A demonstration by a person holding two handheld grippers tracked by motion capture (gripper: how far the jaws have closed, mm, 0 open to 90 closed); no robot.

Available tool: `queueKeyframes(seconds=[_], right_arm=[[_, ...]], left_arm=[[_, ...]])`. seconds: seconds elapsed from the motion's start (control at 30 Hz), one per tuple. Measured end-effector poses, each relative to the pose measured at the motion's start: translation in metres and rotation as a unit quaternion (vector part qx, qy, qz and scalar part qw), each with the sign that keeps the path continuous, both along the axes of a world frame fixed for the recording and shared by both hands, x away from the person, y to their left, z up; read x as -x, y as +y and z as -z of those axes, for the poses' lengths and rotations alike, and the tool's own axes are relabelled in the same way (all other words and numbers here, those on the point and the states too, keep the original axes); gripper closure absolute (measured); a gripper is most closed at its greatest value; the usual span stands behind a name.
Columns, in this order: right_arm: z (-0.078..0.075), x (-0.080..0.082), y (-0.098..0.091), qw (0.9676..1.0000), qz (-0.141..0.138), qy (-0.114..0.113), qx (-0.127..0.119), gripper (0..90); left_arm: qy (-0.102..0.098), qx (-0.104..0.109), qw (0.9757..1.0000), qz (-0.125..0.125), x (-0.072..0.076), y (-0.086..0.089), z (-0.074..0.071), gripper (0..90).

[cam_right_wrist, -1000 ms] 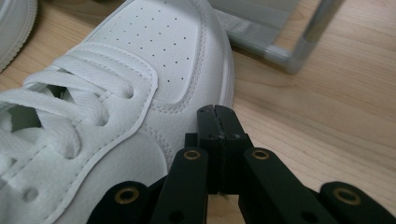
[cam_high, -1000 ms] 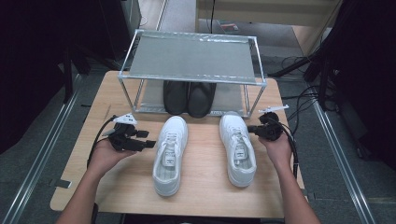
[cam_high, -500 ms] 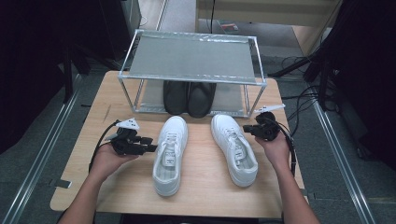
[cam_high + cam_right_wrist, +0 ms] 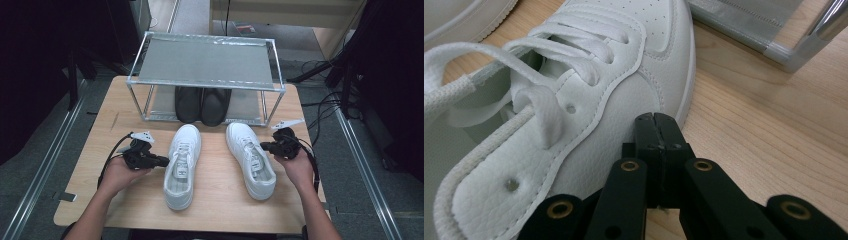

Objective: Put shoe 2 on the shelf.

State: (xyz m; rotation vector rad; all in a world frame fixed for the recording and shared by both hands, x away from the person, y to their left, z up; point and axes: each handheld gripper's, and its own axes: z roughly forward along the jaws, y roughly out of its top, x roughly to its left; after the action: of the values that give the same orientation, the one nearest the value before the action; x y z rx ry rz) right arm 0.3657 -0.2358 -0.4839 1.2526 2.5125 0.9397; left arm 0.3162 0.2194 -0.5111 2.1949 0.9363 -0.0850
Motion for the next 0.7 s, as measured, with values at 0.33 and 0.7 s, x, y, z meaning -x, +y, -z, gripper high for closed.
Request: queueKeyframes(seconds=[0.33,0.7], right_arm=[[0.000,0.000,0.005,1.0000,-0.004,-0.005,-0.002,90.0],[0.003,0.001,0.029,0.9990,-0.041,-0.014,-0.010,90.0]], left_arm=[[-0.006,0.005,1.0000,0.005,-0.001,-0.015,0.001,82.9],[-0.004,0.004,0.9999,0.012,0.002,-0.024,0.000,87.3]])
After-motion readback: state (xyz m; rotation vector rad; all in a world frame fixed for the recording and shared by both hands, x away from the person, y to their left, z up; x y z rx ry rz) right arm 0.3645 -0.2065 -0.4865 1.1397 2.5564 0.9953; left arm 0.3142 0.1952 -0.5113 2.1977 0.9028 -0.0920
